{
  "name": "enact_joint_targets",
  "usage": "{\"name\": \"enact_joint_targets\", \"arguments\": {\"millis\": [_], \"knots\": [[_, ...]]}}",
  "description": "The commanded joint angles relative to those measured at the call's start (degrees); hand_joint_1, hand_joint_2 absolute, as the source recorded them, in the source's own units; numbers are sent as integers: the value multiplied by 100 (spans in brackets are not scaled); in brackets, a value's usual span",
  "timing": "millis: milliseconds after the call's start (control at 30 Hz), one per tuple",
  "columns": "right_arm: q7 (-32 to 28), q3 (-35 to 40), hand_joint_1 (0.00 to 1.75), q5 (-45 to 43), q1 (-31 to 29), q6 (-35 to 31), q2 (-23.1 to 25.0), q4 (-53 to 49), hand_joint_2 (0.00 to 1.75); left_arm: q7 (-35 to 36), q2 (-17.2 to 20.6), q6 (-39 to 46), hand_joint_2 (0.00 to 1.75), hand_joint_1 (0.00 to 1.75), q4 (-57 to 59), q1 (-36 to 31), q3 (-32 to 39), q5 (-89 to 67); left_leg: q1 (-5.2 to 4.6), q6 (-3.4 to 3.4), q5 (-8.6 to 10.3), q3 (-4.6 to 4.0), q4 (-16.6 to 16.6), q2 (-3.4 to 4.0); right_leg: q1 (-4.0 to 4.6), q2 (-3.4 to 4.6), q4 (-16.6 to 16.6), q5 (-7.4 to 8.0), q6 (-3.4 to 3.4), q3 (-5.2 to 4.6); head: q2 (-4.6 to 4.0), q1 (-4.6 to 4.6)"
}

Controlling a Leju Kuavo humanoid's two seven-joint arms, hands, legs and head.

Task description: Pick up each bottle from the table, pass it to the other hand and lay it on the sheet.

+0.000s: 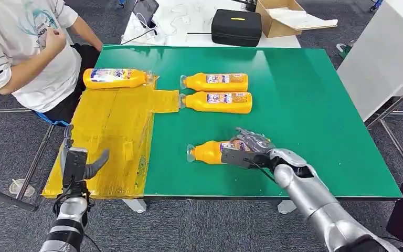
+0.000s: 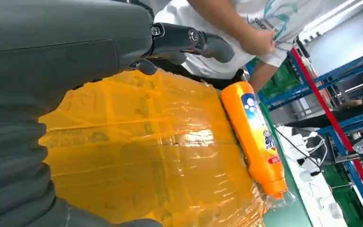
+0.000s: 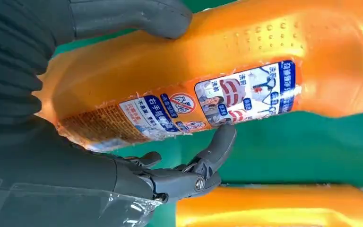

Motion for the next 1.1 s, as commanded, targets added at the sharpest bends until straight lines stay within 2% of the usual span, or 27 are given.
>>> {"name": "enact_joint_targets", "arguments": {"millis": [33, 200, 433, 667, 833, 1000, 1033, 1100], "knots": [[23, 772, 0, -66, -595, 238, -332, 610, 175, 20, -25, -61, 175, 0, 524, -304, -60, 29, -1, 4, 0, 7, -2, -1, 0, -5, -2, -1, -3, 8, 0, 0], [-28, 1133, 0, -154, -961, 454, -330, 726, 175, 20, -74, -104, 175, 0, 598, -344, -57, 60, -2, 6, -3, 9, 2, 7, 0, 0, 3, -2, -4, 8, 0, 0], [-27, 1221, 0, -155, -967, 451, -303, 743, 175, 20, -87, -106, 175, 0, 621, -356, -61, 59, -4, 9, -4, 20, -2, 6, 0, -3, -1, -5, -5, 19, 0, 0], [-51, 1710, 0, -270, -1002, 414, -180, 1224, 175, 20, -150, -140, 175, 0, 835, -469, -123, 19, 1, 5, -1, 18, -5, 2, 4, -4, -6, -1, -5, 19, 0, 2], [-165, 1937, 0, -417, -1154, 588, -296, 1314, 175, 20, -187, -194, 175, 0, 868, -504, -154, 72, -1, 9, -2, 30, -6, 2, 3, -7, -5, -2, -7, 28, 0, 0], [-82, 2163, 0, -566, -1280, 664, -554, 996, 175, 20, -211, -182, 175, 0, 820, -489, -225, 183, -3, 11, -1, 33, -4, -8, 1, -19, -4, -5, -7, 31, 0, 0], [-28, 2197, 0, -611, -1282, 643, -591, 925, 0, 20, -203, -189, 175, 0, 801, -482, -238, 211, -3, 8, -1, 27, -3, -3, 0, -10, -2, -3, -5, 21, 2, 0], [16, 2256, 0, -659, -1290, 642, -661, 805, 0, 20, -199, -186, 175, 0, 748, -450, -259, 241, -1, 6, 0, 23, -3, -3, 2, -9, -3, -1, -4, 20, 0, 2]]}}
